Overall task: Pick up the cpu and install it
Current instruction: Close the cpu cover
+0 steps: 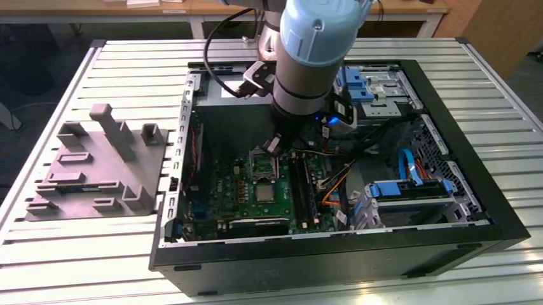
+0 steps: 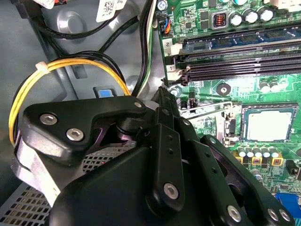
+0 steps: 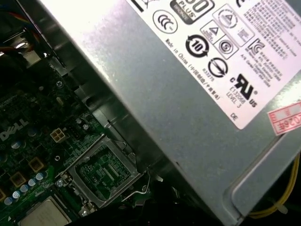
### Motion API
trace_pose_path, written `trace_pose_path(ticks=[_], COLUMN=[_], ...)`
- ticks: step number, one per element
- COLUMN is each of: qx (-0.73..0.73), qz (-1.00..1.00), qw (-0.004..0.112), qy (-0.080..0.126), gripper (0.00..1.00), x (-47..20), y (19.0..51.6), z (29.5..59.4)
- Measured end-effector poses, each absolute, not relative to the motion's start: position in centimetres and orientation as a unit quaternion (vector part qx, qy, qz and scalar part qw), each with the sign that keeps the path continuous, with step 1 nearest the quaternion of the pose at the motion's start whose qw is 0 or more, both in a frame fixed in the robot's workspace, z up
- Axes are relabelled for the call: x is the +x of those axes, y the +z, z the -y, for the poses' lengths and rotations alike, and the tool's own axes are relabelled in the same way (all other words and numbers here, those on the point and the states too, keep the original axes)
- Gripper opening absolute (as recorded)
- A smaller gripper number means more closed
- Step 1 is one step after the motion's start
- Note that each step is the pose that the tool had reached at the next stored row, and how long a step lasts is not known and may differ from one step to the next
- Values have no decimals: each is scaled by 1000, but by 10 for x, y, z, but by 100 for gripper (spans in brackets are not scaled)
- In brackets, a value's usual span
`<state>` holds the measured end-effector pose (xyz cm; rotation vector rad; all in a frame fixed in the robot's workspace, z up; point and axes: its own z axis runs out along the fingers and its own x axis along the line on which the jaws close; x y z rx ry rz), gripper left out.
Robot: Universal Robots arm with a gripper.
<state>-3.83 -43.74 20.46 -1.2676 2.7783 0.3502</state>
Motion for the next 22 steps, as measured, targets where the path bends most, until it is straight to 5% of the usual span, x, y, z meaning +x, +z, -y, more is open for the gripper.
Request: trace_pose_path(ticks=[22], qx=[-412], qz=[-904], qw=[31], qy=[107], gripper=[11], x=[-41], y=[199], z=[434])
